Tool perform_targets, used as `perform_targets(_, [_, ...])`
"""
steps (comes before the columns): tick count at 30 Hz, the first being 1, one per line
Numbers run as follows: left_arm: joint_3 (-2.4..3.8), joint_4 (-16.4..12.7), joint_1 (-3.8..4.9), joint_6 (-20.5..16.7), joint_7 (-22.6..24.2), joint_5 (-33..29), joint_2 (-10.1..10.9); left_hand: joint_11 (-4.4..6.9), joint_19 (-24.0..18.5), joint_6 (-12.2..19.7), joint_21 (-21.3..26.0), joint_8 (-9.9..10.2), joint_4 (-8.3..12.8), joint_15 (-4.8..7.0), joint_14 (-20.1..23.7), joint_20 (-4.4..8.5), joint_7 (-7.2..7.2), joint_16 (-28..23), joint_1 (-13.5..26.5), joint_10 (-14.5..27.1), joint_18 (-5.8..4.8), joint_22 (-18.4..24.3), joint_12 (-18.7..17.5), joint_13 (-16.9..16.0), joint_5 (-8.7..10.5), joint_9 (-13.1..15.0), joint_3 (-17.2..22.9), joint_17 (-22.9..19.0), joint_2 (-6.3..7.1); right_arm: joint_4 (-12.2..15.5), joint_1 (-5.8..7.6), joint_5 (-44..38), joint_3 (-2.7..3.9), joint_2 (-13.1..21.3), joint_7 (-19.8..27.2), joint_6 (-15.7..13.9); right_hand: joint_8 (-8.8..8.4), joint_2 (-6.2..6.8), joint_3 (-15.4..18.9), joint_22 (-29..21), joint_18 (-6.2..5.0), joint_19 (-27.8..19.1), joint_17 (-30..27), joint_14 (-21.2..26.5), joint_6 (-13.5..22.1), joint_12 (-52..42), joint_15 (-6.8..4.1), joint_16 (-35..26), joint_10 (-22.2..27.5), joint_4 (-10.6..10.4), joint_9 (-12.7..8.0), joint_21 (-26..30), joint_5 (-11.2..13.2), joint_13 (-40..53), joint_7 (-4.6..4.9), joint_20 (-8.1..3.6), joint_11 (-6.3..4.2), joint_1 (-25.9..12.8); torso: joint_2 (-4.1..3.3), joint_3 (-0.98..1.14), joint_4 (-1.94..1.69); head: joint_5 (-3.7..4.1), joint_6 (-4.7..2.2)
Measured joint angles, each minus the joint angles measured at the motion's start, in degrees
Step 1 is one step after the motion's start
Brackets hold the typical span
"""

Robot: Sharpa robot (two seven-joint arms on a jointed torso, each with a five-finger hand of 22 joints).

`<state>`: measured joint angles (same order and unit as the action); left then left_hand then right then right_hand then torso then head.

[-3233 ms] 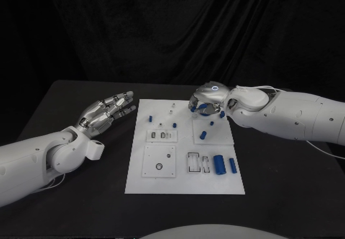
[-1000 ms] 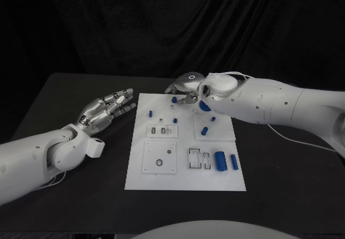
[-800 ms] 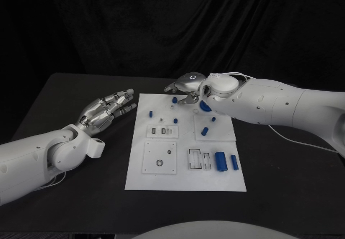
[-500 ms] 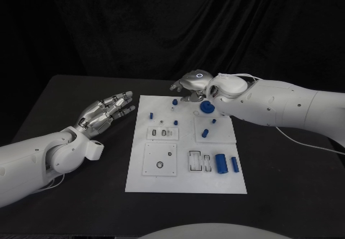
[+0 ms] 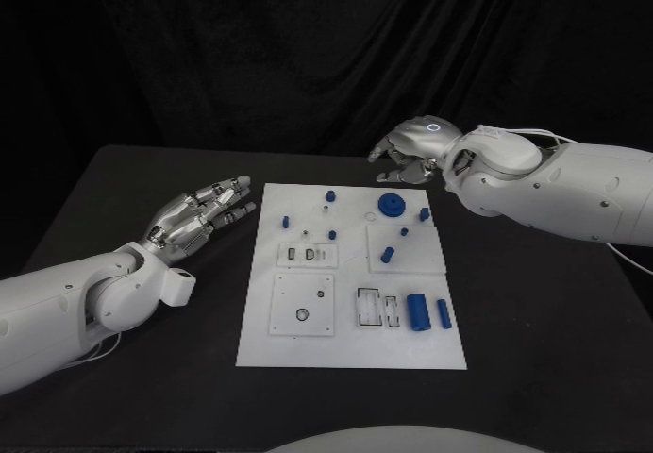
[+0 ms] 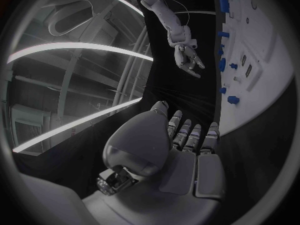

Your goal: Assemble the parts on the task board

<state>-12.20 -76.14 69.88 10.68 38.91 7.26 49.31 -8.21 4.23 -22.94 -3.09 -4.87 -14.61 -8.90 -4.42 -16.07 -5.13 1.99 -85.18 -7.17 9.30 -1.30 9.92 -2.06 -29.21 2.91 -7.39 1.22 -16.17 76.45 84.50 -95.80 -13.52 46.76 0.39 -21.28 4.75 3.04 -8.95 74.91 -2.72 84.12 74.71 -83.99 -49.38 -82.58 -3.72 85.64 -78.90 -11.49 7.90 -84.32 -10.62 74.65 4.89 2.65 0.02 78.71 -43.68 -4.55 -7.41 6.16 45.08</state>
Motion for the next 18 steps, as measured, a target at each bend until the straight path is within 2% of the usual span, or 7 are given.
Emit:
perform_targets(1, [0.01, 0.04, -0.08, 0.01, 0.0, 0.0, -0.07, 0.0, 0.0, 0.0, 0.0, 0.0, 0.0, 0.0, 0.0, 0.0, 0.0, 0.0, 0.0, 0.0, 0.0, 0.0, 0.0, 0.0, 0.0, 0.0, 0.0, 0.0, 0.0, 0.3, -0.11, 0.36, -0.05, 0.58, -0.35, 0.71, 0.0, -0.06, 0.48, 0.0, 0.01, -0.09, 0.18, -0.04, -0.47, -3.99, 0.5, 2.03, -3.12, -0.76, 0.27, 0.0, 0.03, 0.18, 0.3, 0.44, 0.25, -1.54, 0.02, -0.02, 0.03, -0.04, 0.06])
perform_targets(3, [0.02, 0.06, -0.26, 0.02, 0.0, 0.0, -0.17, 0.0, 0.0, 0.0, 0.0, 0.0, 0.0, 0.0, 0.0, 0.0, 0.0, 0.0, 0.0, 0.0, 0.0, 0.0, 0.0, 0.0, 0.0, 0.0, 0.0, 0.0, 0.0, 0.46, -0.44, 0.88, -0.13, 1.2, -0.88, 1.73, 0.0, -0.25, 1.17, 0.0, 0.02, -0.06, 0.24, 0.04, -0.97, -6.95, 0.76, 4.02, -4.77, -1.45, 0.59, -0.25, 0.3, 0.3, 0.8, 0.86, 0.68, -2.93, 0.08, -0.11, 0.11, -0.1, 0.19])
perform_targets(5, [0.01, 0.06, -0.36, 0.05, 0.0, 0.0, -0.18, 0.0, 0.0, 0.0, 0.0, 0.0, 0.0, 0.0, 0.0, 0.0, 0.0, 0.0, 0.0, 0.0, 0.0, 0.0, 0.0, 0.0, 0.0, 0.0, 0.0, 0.0, 0.0, 0.46, -0.92, 1.47, -0.23, 1.57, -1.45, 2.76, 0.0, -0.56, 1.49, 0.0, 0.01, -0.06, 0.24, 0.04, -1.67, -7.28, 0.76, 4.21, -4.86, -1.77, 0.86, -0.68, 0.3, 0.3, 0.75, 0.85, 0.77, -3.27, 0.12, -0.21, 0.19, -0.18, 0.3])
perform_targets(9, [0.0, 0.1, -0.59, 0.09, 0.0, 0.0, -0.18, 0.0, 0.0, 0.0, 0.0, 0.0, 0.0, 0.0, 0.0, 0.0, 0.0, 0.0, 0.0, 0.0, 0.0, 0.0, 0.0, 0.0, 0.0, 0.0, 0.0, 0.0, 0.0, 0.36, -1.89, 2.23, -0.3, 1.78, -2.19, 3.85, 0.34, -0.33, 1.71, 0.0, 0.08, -0.06, 0.24, 0.04, -3.36, -7.28, 0.76, 4.21, -4.86, -1.6, 1.52, -1.63, 0.3, 0.3, 0.7, 0.85, 0.77, -3.5, 0.13, -0.31, 0.29, -0.23, 0.43])
perform_targets(11, [-0.02, 0.11, -0.66, 0.12, 0.0, 0.0, -0.18, -0.19, 0.0, 0.0, 0.0, 0.0, 0.0, 0.0, 0.0, 0.0, 0.0, 0.0, 0.0, 0.19, 0.0, 0.0, 0.0, 0.0, 0.0, 0.0, 0.0, 0.0, 0.0, 0.21, -2.51, 2.63, -0.32, 1.81, -2.56, 4.35, 0.37, -0.48, 1.76, 0.0, 0.96, -0.06, 0.24, 0.04, -3.93, -7.28, 0.76, 4.21, -4.85, -1.55, 1.84, -2.38, 0.3, 0.3, 0.72, 0.85, 0.78, -3.67, 0.13, -0.32, 0.3, -0.23, 0.44])
perform_targets(16, [0.0, 0.12, -0.72, 0.18, 0.0, 0.0, -0.13, -0.18, 0.0, 0.0, 0.0, 0.0, 0.0, 0.0, 0.0, 0.0, 0.0, 0.0, 0.0, 0.22, 0.0, 0.0, 0.0, 0.0, 0.0, -0.01, 0.0, 0.0, 0.0, -0.29, -3.57, 3.3, -0.37, 1.61, -3.2, 5.23, 0.3, -0.48, 1.86, 0.0, 0.96, -0.07, 0.24, 0.04, -3.85, -7.28, 0.76, 4.21, -4.84, -1.45, 1.91, -2.69, 0.3, 0.29, 0.8, 0.85, 0.79, -3.95, 0.08, -0.31, 0.27, -0.3, 0.6])
perform_targets(18, [0.0, 0.12, -0.78, 0.2, 0.0, 0.0, -0.1, -0.18, 0.0, 0.0, 0.0, 0.0, 0.0, 0.0, 0.0, 0.0, 0.0, 0.0, 0.0, 0.22, -0.01, 0.0, 0.0, 0.0, 0.0, -0.01, 0.0, 0.0, 0.0, -0.54, -3.87, 3.47, -0.37, 1.37, -3.42, 5.51, -0.26, -0.48, 1.92, 0.0, 0.95, -0.07, 0.24, -0.16, -3.18, -7.28, 0.96, 4.21, -4.84, -1.39, 1.88, -2.68, 0.3, 0.29, 1.08, 0.85, 0.79, -3.94, 0.07, -0.29, 0.26, -0.31, 0.74])
